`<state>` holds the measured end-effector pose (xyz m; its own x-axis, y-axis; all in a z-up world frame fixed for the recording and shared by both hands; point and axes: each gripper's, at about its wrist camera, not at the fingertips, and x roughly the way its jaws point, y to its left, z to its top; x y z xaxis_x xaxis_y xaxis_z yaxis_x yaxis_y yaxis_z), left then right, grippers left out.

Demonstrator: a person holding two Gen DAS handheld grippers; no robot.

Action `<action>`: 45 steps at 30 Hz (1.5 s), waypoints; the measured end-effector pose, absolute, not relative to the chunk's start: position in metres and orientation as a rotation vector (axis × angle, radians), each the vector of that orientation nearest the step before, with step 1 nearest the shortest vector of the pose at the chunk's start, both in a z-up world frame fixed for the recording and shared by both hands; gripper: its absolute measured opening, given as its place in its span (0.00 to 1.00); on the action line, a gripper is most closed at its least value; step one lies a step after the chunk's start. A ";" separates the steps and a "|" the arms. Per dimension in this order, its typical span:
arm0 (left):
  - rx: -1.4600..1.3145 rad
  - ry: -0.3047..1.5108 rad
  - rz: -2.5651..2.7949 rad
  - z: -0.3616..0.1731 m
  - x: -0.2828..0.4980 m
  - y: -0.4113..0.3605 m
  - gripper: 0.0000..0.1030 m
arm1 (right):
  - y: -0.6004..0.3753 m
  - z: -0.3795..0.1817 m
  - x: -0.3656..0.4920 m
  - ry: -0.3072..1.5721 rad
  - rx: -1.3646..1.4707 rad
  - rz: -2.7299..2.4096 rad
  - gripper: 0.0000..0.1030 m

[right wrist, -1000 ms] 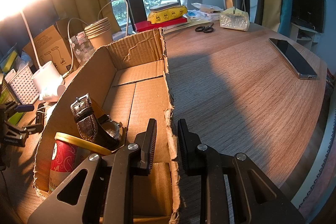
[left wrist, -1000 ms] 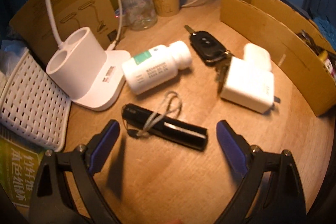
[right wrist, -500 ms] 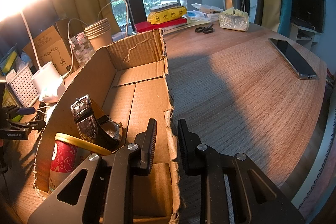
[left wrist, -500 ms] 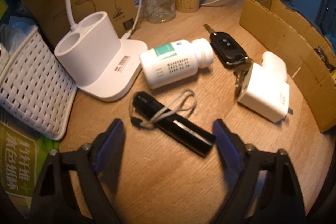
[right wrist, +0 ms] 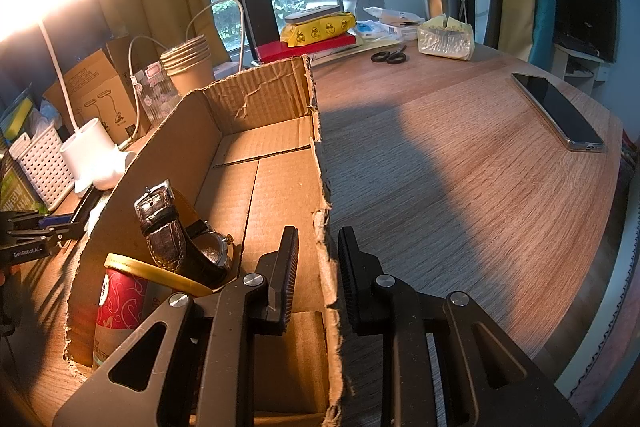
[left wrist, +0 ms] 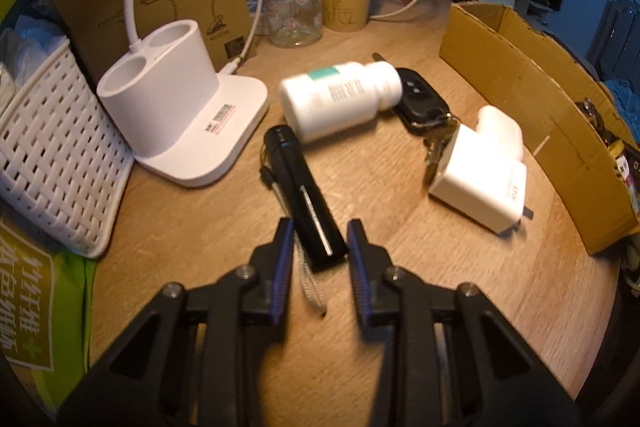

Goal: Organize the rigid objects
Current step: 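Lower the left gripper onto the black flashlight and close it, then lift the flashlight with the left gripper and lower it into the box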

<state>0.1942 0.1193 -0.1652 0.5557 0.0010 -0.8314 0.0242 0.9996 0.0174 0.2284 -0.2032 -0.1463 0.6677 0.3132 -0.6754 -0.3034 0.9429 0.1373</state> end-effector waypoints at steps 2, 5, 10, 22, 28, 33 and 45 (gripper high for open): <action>0.014 0.980 -0.018 -0.165 0.191 0.120 0.27 | -0.203 -0.146 0.228 0.764 0.014 0.348 0.22; 0.008 0.981 -0.032 -0.164 0.184 0.119 0.27 | -0.203 -0.146 0.228 0.764 0.014 0.348 0.22; -0.007 0.966 -0.057 -0.156 0.165 0.116 0.22 | -0.203 -0.146 0.229 0.764 0.014 0.347 0.22; 0.018 1.015 -0.032 -0.158 0.157 0.115 0.29 | -0.202 -0.146 0.229 0.762 0.015 0.347 0.22; 0.031 1.015 -0.036 -0.160 0.174 0.108 0.60 | -0.203 -0.146 0.229 0.762 0.015 0.347 0.22; 0.055 1.007 -0.026 -0.168 0.184 0.103 0.60 | -0.203 -0.146 0.229 0.761 0.016 0.347 0.22; 0.013 0.975 -0.044 -0.161 0.177 0.108 0.20 | -0.203 -0.147 0.228 0.760 0.017 0.346 0.22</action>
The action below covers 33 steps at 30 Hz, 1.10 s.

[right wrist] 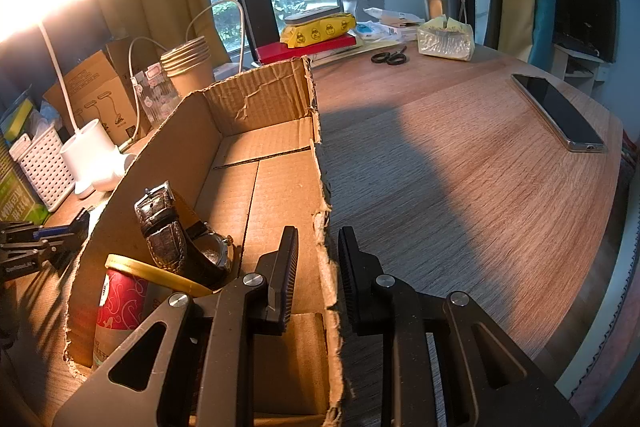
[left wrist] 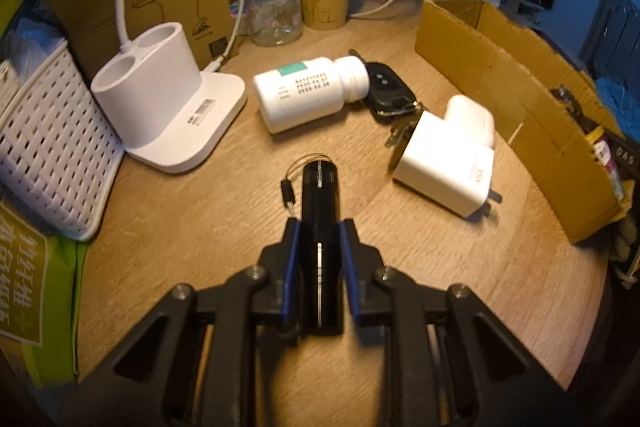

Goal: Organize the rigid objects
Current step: 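Lift the flashlight with the left gripper and lower it into the box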

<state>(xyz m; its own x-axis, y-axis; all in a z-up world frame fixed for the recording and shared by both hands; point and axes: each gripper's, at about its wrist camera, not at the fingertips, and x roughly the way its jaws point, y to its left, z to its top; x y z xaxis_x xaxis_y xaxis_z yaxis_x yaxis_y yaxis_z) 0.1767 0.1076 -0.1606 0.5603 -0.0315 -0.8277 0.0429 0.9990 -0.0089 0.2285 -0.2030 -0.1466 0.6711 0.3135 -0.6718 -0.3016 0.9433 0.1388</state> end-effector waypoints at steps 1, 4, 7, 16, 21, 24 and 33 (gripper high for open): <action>0.003 0.972 -0.049 -0.158 0.173 0.108 0.20 | -0.203 -0.147 0.228 0.760 0.016 0.347 0.22; -0.018 0.955 -0.059 -0.149 0.166 0.108 0.20 | -0.203 -0.147 0.228 0.760 0.016 0.347 0.22; -0.032 0.936 -0.080 -0.139 0.161 0.105 0.20 | -0.203 -0.147 0.228 0.760 0.016 0.347 0.22; 0.012 0.867 -0.157 -0.109 0.160 0.069 0.20 | -0.203 -0.147 0.228 0.760 0.016 0.348 0.22; 0.038 0.842 -0.204 -0.099 0.170 0.046 0.20 | -0.203 -0.147 0.228 0.759 0.016 0.348 0.22; 0.053 0.825 -0.232 -0.093 0.176 0.032 0.20 | -0.203 -0.147 0.228 0.759 0.016 0.348 0.22; 0.119 0.749 -0.306 -0.062 0.199 -0.010 0.20 | -0.203 -0.147 0.229 0.759 0.017 0.348 0.22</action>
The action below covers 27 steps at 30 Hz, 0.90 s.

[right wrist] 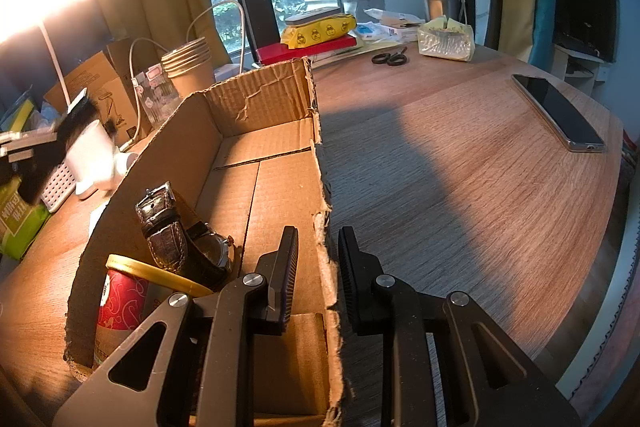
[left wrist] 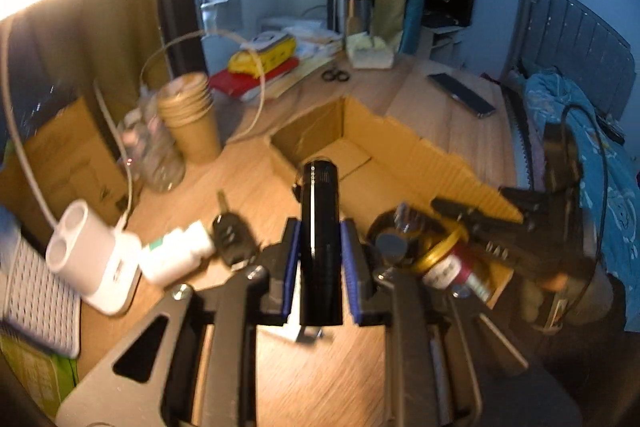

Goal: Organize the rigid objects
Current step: 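Lift the flashlight with the left gripper and lower it into the box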

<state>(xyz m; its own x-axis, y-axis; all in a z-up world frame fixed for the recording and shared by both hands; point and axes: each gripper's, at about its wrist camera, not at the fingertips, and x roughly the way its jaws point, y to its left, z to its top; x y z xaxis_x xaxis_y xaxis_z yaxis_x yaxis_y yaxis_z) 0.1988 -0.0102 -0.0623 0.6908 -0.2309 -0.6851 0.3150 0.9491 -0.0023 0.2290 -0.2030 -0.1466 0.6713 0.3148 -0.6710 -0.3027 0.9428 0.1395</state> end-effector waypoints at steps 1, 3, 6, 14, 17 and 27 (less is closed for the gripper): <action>0.122 0.738 -0.310 -0.058 0.200 -0.013 0.20 | -0.203 -0.147 0.229 0.759 0.017 0.348 0.22; 0.124 0.714 -0.317 -0.049 0.206 -0.018 0.20 | -0.203 -0.147 0.229 0.758 0.018 0.348 0.22; 0.137 0.699 -0.322 -0.043 0.212 -0.025 0.20 | -0.202 -0.146 0.229 0.758 0.018 0.349 0.22; 0.136 0.683 -0.337 -0.043 0.227 -0.036 0.20 | -0.202 -0.146 0.230 0.758 0.018 0.349 0.22; 0.136 0.695 -0.350 -0.051 0.233 -0.042 0.20 | -0.203 -0.146 0.230 0.757 0.019 0.349 0.22; 0.134 0.758 -0.385 -0.086 0.252 -0.066 0.20 | -0.201 -0.144 0.231 0.757 0.019 0.350 0.22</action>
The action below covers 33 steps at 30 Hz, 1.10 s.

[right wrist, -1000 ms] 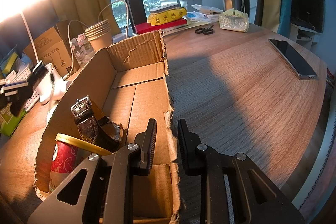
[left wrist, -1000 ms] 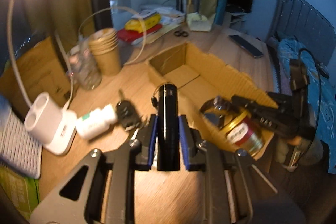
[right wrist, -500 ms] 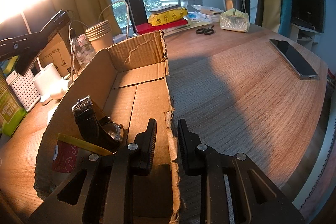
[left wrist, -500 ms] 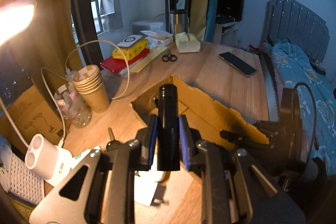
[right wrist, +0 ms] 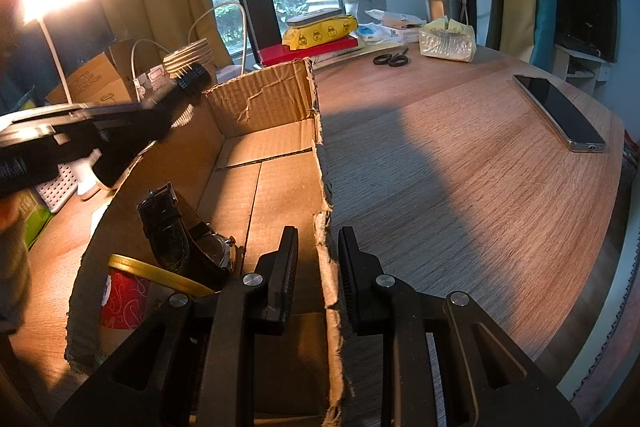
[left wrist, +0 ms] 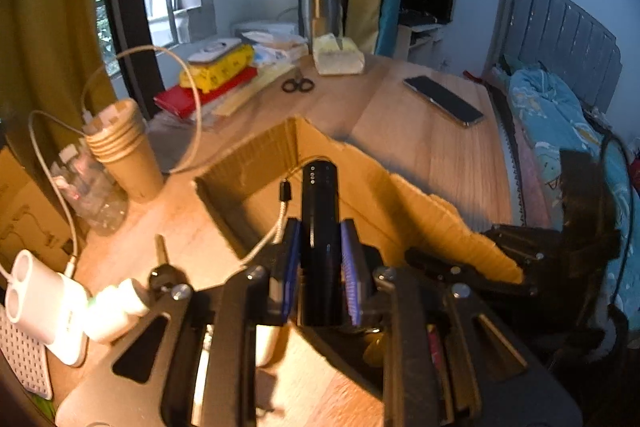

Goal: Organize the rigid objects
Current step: 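Lift the flashlight with the left gripper and lower it into the box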

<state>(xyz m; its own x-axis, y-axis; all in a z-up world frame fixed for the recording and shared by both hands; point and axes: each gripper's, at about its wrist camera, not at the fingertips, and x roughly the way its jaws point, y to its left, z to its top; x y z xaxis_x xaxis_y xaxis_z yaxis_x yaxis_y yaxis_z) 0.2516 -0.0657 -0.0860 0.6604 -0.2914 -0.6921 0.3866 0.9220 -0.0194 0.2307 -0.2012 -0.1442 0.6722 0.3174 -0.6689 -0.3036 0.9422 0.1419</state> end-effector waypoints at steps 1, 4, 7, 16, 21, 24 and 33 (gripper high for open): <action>0.142 0.764 -0.390 -0.090 0.252 -0.069 0.20 | -0.201 -0.144 0.231 0.757 0.020 0.350 0.22; 0.159 0.782 -0.419 -0.097 0.252 -0.078 0.20 | -0.200 -0.143 0.232 0.756 0.020 0.350 0.22; 0.204 0.785 -0.439 -0.100 0.249 -0.087 0.20 | -0.199 -0.142 0.233 0.756 0.021 0.351 0.22; 0.263 0.801 -0.507 -0.104 0.237 -0.101 0.20 | -0.201 -0.143 0.231 0.756 0.020 0.351 0.22; 0.264 0.809 -0.511 -0.105 0.235 -0.099 0.20 | -0.201 -0.143 0.231 0.755 0.021 0.351 0.22; 0.260 0.808 -0.520 -0.102 0.233 -0.099 0.22 | -0.201 -0.143 0.231 0.755 0.022 0.351 0.22; 0.273 0.794 -0.507 -0.095 0.226 -0.096 0.26 | -0.201 -0.143 0.231 0.754 0.021 0.351 0.22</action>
